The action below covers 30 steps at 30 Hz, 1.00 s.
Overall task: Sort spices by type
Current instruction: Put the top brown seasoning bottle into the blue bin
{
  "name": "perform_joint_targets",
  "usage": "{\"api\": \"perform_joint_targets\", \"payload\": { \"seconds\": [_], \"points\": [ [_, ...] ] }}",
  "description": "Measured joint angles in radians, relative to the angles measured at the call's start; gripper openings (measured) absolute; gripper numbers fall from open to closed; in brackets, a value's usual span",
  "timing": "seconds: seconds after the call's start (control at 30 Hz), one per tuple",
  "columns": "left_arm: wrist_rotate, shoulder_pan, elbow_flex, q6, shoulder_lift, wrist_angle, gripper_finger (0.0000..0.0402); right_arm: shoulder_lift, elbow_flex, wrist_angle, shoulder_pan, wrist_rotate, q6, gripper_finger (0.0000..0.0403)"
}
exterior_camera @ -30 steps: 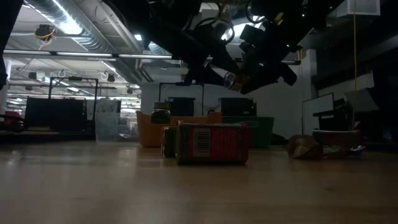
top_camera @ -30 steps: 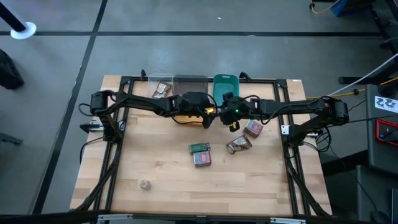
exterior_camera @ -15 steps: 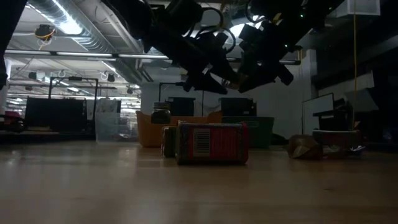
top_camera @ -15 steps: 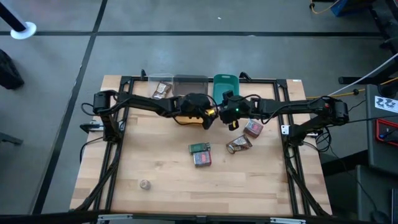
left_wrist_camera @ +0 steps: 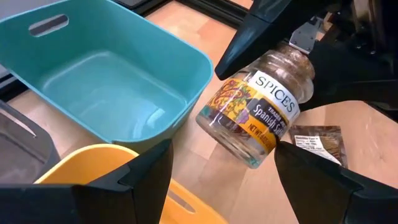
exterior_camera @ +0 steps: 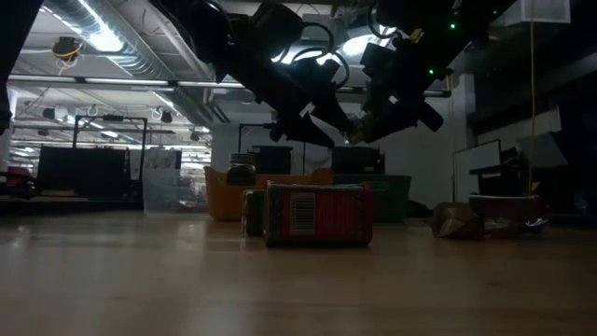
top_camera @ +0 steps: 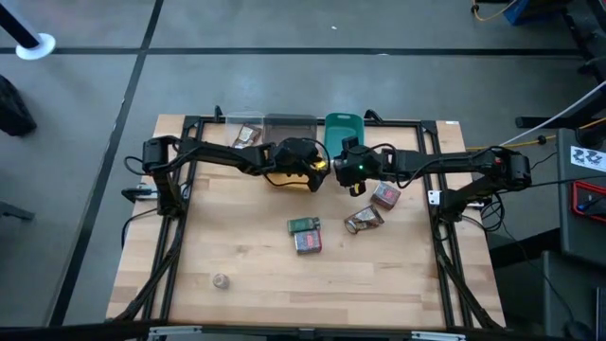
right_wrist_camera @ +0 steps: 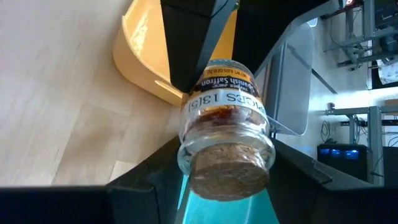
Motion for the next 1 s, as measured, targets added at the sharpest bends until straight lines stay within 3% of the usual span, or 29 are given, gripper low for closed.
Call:
{"api": "perform_joint_targets", "payload": {
  "seconds": [0.17, 0.4, 0.63, 0.87, 1.0],
  "points": [
    [0.0, 0.0, 0.0, 0.011, 0.0, -0.002, 0.0263, 0.0, 0.0, 0.001, 0.0, 0.007, 0.001, 0.0181],
    [0.0, 0.001, 0.0, 0.019, -0.002, 0.003, 0.0263, 0.0, -0.001, 0.003, 0.0, 0.008, 0.003, 0.0199],
    [0.001, 0.001, 0.0, 0.026, -0.002, 0.008, 0.0263, 0.0, -0.001, 0.003, -0.001, 0.009, 0.012, 0.0179],
    [0.002, 0.002, 0.0, 0.027, -0.002, 0.036, 0.0263, 0.0, -0.002, 0.004, -0.001, 0.014, 0.014, 0.02],
    [0.003, 0.002, 0.001, 0.029, -0.003, 0.045, 0.0263, 0.0, -0.002, 0.004, -0.001, 0.015, 0.014, 0.0185]
  ]
}}
